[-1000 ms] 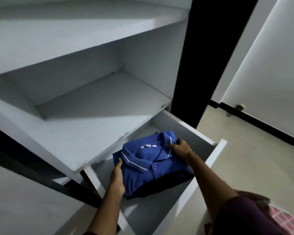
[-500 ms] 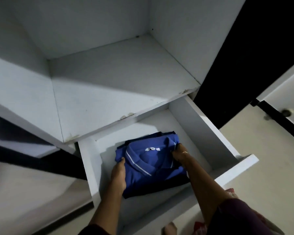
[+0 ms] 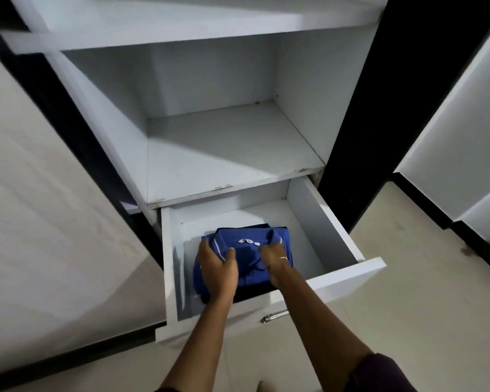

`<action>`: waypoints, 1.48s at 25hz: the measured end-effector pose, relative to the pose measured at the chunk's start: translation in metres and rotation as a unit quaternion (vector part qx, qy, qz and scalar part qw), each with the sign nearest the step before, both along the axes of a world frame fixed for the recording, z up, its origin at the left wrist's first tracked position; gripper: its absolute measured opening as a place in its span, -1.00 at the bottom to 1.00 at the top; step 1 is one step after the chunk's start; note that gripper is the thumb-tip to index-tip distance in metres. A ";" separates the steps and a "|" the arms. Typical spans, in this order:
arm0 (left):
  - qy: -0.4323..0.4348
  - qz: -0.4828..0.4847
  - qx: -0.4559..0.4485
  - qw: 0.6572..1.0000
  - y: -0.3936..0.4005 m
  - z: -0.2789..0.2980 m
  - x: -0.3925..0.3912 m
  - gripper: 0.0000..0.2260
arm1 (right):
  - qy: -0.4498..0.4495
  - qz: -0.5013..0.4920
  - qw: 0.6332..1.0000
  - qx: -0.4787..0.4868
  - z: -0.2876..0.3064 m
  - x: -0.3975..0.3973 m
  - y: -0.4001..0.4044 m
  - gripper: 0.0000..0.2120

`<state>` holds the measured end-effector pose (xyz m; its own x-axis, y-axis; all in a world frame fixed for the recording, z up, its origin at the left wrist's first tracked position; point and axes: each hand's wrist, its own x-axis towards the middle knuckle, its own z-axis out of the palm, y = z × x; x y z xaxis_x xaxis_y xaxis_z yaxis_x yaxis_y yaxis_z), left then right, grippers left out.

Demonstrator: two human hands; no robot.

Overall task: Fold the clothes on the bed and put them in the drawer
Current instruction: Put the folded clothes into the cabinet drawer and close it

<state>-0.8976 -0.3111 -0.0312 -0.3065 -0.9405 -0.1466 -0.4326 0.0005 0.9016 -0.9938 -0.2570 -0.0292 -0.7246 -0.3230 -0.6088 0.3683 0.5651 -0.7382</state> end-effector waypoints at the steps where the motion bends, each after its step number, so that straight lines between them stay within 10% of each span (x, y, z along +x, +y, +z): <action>1: -0.016 -0.042 -0.073 0.996 0.008 0.001 0.008 -0.46 | 0.036 0.042 0.998 0.010 0.003 0.011 0.001 -0.54; 6: -0.169 -0.202 -0.478 0.838 0.043 -0.029 0.073 -0.48 | 0.361 0.260 0.887 0.127 0.002 0.077 0.038 -0.50; 10: -0.280 -0.317 -0.541 0.727 0.073 -0.052 0.123 -0.18 | 0.530 0.367 0.740 0.193 -0.028 0.120 0.088 -0.28; 15: -0.330 -0.269 -0.533 0.731 0.073 -0.071 0.148 0.15 | 0.578 0.337 0.720 0.184 -0.053 0.132 0.106 -0.05; 26: -0.197 -0.115 -0.679 0.698 0.042 -0.115 0.107 -0.46 | 0.691 0.174 0.696 0.083 -0.096 0.117 0.082 -0.29; 37: -0.196 -0.138 -0.683 0.690 -0.001 -0.113 0.088 -0.14 | 0.631 0.256 0.726 0.099 -0.084 0.093 0.049 -0.24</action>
